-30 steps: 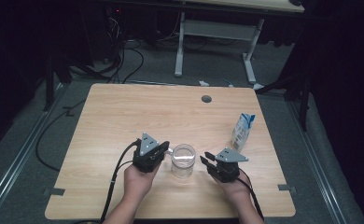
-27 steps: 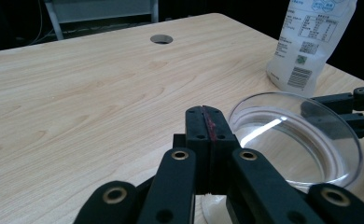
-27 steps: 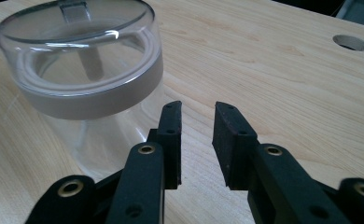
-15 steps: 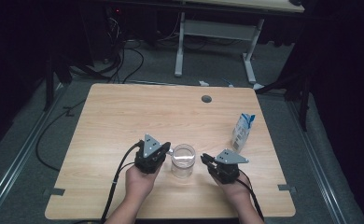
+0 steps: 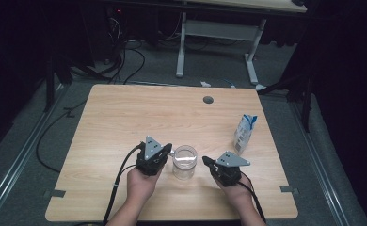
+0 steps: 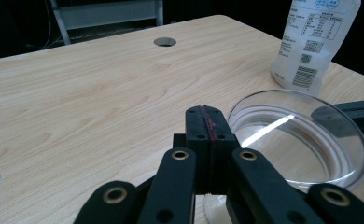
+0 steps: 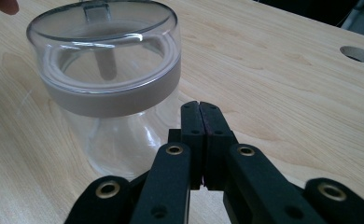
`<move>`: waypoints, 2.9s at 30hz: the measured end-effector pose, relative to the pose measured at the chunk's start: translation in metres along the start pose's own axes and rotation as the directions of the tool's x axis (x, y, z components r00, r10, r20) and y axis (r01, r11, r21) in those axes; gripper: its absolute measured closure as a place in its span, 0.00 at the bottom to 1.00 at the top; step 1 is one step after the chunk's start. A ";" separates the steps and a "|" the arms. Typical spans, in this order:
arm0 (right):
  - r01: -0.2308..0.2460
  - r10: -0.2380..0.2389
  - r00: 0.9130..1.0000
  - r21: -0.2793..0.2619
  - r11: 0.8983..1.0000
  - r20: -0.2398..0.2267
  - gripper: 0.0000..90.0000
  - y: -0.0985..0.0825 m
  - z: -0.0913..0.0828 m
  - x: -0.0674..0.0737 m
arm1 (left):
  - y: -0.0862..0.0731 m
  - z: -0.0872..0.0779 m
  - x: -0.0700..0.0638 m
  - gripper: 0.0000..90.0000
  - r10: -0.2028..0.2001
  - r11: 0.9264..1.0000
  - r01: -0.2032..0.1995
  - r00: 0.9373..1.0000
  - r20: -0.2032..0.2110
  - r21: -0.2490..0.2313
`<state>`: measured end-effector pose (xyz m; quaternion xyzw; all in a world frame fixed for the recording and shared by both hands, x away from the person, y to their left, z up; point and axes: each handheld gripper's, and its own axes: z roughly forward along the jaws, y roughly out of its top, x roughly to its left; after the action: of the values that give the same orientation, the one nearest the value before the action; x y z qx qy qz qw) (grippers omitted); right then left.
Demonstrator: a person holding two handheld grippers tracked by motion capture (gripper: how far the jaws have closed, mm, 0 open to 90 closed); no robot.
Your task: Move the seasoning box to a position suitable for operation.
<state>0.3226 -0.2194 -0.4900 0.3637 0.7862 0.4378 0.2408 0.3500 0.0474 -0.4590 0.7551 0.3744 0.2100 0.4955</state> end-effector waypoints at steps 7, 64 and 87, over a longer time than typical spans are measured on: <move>0.004 -0.004 1.000 -0.002 1.000 0.001 1.00 0.000 0.000 0.001 | 0.000 0.000 0.000 1.00 0.000 1.000 0.000 1.000 0.001 0.000; 0.023 -0.031 0.996 -0.104 0.994 -0.079 1.00 0.017 -0.012 0.027 | -0.008 -0.013 -0.003 1.00 -0.001 0.999 0.001 1.000 0.006 -0.047; 0.018 -0.027 0.997 -0.117 0.993 -0.076 1.00 0.020 -0.014 0.027 | -0.049 -0.025 -0.027 1.00 -0.046 0.997 0.054 0.993 0.109 -0.064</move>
<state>0.3031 -0.1983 -0.4670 0.3231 0.7721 0.4938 0.2358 0.2984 0.0529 -0.4908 0.7387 0.3588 0.1691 0.5450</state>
